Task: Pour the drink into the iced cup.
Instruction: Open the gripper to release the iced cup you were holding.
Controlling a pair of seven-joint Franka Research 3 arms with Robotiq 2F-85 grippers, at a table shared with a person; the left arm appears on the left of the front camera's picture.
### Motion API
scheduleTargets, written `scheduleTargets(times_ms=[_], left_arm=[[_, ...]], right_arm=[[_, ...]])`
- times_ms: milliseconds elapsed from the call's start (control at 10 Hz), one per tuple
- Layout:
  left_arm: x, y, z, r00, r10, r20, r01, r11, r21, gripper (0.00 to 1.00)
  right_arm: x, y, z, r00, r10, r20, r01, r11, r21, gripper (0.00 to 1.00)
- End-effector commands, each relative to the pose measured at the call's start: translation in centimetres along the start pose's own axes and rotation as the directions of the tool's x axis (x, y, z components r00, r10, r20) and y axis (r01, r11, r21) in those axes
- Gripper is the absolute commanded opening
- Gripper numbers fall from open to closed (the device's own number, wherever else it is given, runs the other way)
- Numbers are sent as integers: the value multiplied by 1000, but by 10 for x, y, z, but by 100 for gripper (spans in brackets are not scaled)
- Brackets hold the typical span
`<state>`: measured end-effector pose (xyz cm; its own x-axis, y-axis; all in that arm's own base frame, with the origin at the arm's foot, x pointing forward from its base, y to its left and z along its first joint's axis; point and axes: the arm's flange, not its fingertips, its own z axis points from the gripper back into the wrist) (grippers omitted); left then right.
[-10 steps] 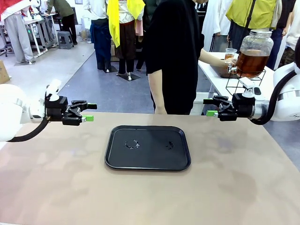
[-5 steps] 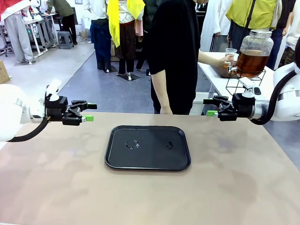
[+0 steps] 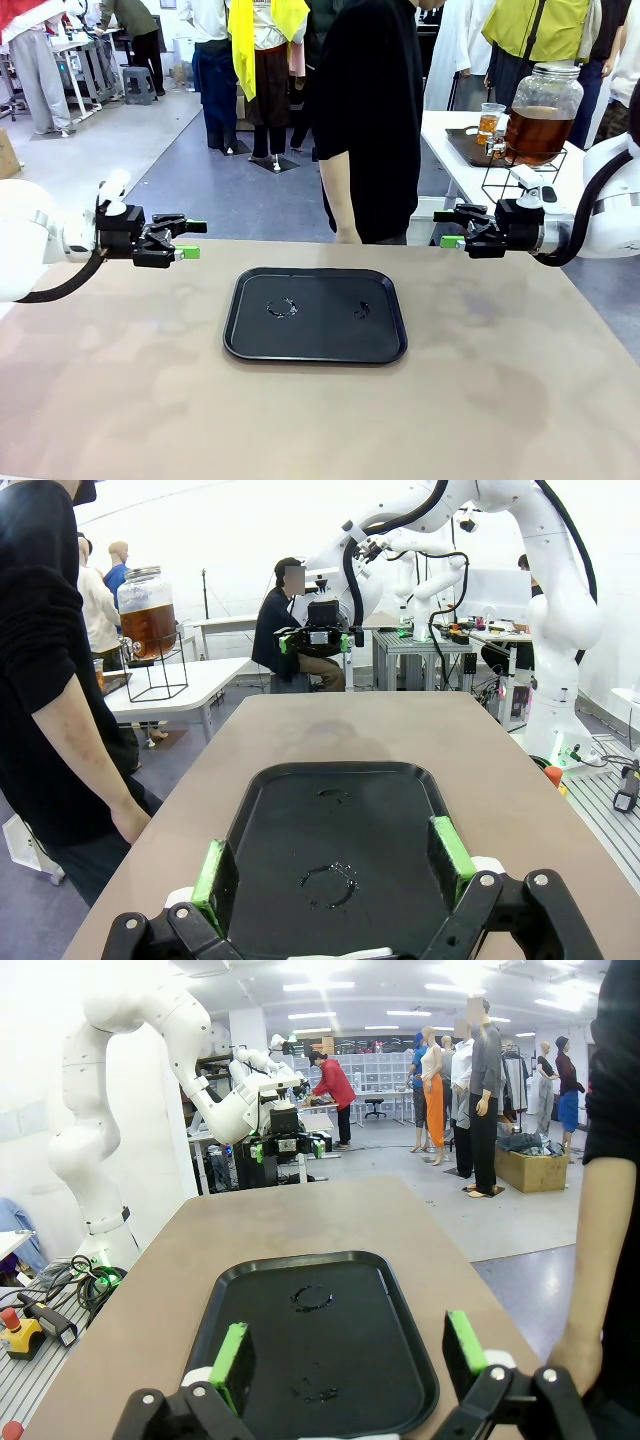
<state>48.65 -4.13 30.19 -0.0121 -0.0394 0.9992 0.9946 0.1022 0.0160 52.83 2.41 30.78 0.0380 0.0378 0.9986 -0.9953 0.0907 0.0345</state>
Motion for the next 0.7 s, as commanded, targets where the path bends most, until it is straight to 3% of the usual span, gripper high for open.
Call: scheduleTargets(times_ms=[0,600], left_arm=[[2,0,-1,1000,-2,11,2,1000,11,100],[2,0,-1,1000,-2,11,2,1000,11,100]], right_arm=[[3,-3,-1,1000,3,1,-3,1000,3,100],[3,-3,-1,1000,3,1,-3,1000,3,100]])
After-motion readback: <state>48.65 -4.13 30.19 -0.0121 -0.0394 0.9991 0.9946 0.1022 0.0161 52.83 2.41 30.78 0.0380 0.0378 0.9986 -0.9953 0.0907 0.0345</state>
